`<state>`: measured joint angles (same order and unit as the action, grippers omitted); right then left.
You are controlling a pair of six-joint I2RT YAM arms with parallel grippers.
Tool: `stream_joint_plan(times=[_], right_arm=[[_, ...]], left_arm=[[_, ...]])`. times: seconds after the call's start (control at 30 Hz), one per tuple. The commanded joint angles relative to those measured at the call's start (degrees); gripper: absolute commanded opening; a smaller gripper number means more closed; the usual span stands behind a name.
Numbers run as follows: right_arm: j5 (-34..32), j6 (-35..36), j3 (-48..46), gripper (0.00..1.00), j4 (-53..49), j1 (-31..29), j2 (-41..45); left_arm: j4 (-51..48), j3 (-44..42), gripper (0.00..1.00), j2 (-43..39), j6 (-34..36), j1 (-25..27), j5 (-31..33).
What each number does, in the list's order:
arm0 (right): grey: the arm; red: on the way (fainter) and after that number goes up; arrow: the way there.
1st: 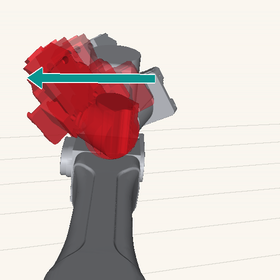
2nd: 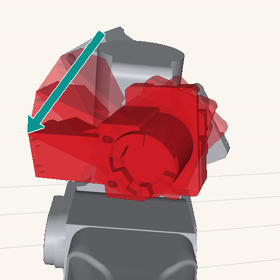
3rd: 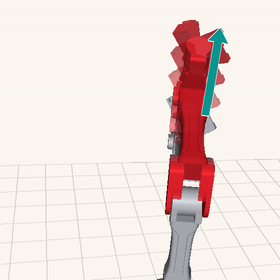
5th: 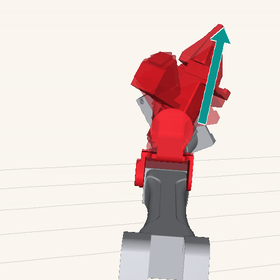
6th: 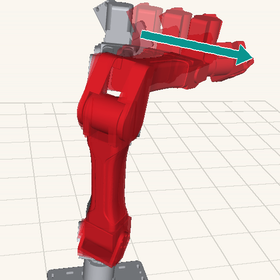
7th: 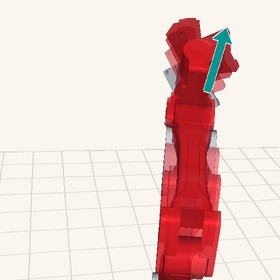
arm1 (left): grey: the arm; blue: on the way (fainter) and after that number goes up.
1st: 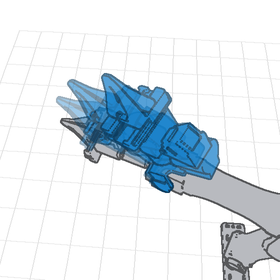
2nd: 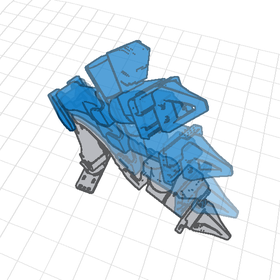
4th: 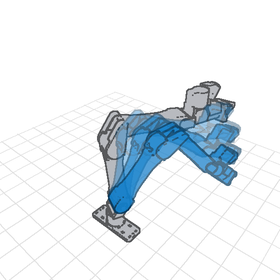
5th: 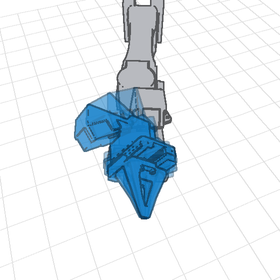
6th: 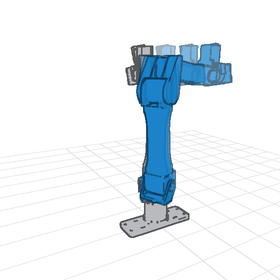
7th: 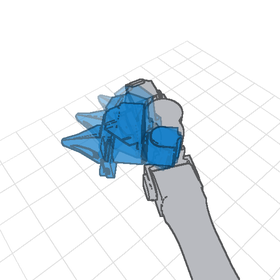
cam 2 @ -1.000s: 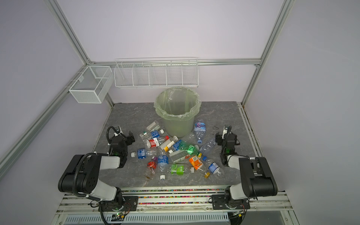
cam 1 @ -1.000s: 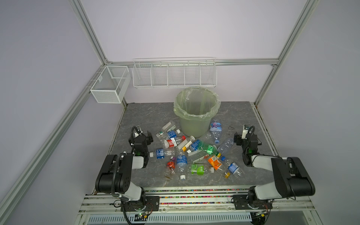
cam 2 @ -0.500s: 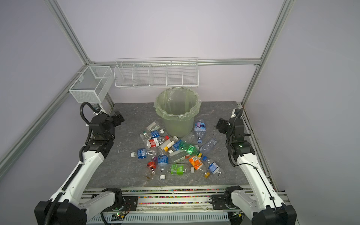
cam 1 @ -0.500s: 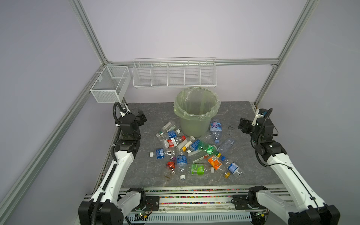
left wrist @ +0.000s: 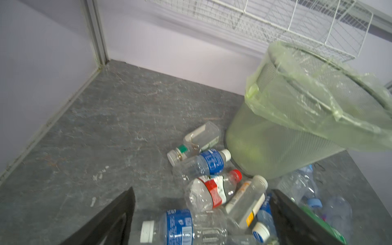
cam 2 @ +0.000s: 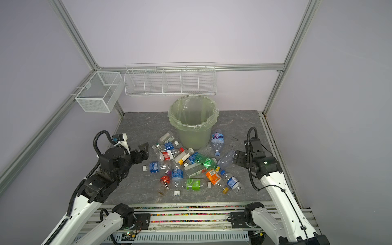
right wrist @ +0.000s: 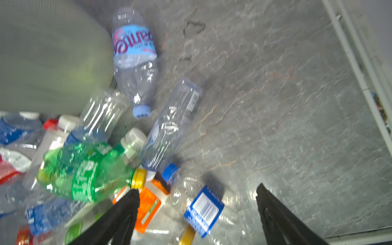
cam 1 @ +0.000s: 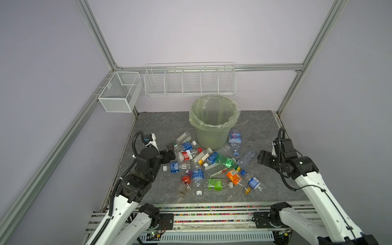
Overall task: Throw the plastic bottles in the bin
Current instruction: 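Raise both arms and move the grippers toward the bottle pile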
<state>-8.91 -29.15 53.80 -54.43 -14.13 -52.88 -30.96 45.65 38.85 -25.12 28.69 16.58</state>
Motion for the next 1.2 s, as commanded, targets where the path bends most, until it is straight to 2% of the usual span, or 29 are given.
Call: stream_joint_plan(times=[0.0,0.13,0.3,0.63,1.17], right_arm=[[0.63,-1.47,-2.00,0.91,-6.99,-2.13,2.68],[0.97,-2.97,-2.29,0.90,-7.84,-5.29,2.88],[-0.13,-5.80,-5.47,0.91,-6.66,-9.41,0.94],[-7.38,-12.66,-6.57,0.95,-3.59,-18.01,-10.72],[-7.10,-13.85,-9.48,0.95,3.58,-19.94,-20.08]], left_arm=[[-3.72,-1.57,0.97,-0.59,-5.43,3.14,-2.14],[-4.38,-2.21,0.97,-0.23,-6.81,7.75,-1.10],[-4.13,-3.42,0.97,-0.71,-8.59,10.98,0.34],[-3.57,-4.36,0.97,-2.10,-9.26,11.39,0.05],[-4.64,-5.22,0.97,-5.10,-9.77,11.39,1.21]])
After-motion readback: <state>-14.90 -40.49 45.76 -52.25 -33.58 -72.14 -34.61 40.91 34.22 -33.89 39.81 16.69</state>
